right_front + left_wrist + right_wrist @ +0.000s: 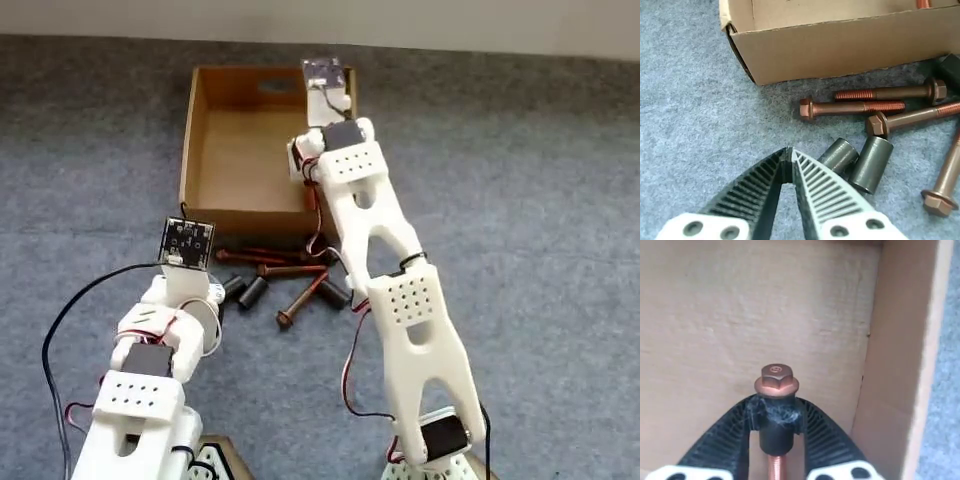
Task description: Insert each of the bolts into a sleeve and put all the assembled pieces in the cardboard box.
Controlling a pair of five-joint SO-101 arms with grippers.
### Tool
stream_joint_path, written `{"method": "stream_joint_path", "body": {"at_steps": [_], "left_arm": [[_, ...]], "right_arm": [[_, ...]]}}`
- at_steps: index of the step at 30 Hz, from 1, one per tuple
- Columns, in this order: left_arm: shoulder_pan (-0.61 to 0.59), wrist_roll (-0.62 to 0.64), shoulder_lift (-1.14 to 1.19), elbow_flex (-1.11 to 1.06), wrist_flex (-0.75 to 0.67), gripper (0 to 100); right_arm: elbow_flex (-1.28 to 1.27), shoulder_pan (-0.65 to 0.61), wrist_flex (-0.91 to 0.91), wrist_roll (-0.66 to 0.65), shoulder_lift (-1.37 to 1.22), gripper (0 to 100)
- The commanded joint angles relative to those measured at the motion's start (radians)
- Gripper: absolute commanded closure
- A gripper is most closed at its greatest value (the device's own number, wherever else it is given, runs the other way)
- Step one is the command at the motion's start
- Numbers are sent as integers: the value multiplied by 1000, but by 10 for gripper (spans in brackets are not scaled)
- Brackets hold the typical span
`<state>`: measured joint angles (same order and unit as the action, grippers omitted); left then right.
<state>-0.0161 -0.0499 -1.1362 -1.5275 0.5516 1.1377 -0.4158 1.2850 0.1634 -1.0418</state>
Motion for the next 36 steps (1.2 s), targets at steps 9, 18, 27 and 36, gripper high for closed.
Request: {"method": "stream_joint_path", "body": {"at_steps": [9, 18, 27, 36], "left_arm": [[16, -3, -13, 4, -17, 989], [15, -3, -13, 5, -17, 989], [15, -3, -13, 5, -17, 989], [15, -3, -13, 5, -17, 989]], "right_arm": [[51, -15, 4, 11, 5, 992], [30, -27, 10, 11, -2, 914], [33, -30, -2, 11, -13, 893], [308, -87, 33, 8, -27, 998]]}}
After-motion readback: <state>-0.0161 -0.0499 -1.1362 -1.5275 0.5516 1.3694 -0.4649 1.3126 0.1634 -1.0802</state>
